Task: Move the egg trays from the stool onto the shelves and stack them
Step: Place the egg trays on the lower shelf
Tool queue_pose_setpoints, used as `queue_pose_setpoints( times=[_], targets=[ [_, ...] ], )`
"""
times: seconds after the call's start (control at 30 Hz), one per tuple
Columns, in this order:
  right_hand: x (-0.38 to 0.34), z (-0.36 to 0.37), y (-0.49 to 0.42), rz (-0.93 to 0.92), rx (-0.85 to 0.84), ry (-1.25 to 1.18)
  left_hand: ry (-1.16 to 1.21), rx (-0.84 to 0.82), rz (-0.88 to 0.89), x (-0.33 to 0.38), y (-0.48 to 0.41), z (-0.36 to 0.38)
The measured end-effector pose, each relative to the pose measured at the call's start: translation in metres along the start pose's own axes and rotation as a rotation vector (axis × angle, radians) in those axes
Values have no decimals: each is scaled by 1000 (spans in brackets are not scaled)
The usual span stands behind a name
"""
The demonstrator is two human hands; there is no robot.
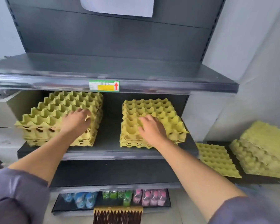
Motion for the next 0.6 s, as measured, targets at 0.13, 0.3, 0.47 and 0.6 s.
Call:
queue_pose_setpoints(
  times=[0.13,0.3,0.47,0.6],
  targets=[
    [82,-41,53,33,18,94,32,-2,115,105,38,8],
    [191,-83,114,188,16,163,175,-40,327,248,73,29],
    [290,-104,156,356,19,205,265,-85,503,376,88,54],
    [360,-112,175,448,9,220,337,-116,630,465,90,86]
  ],
)
Point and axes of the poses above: each hand's wrist, its own y-axis away from the middle knuckle, its own z-axis out of the palm, x = y × z, the point moved 7 cm from there along -y, towards the middle knuckle, and after that the axes turned 10 degrees about x, right-handed, at the moved point
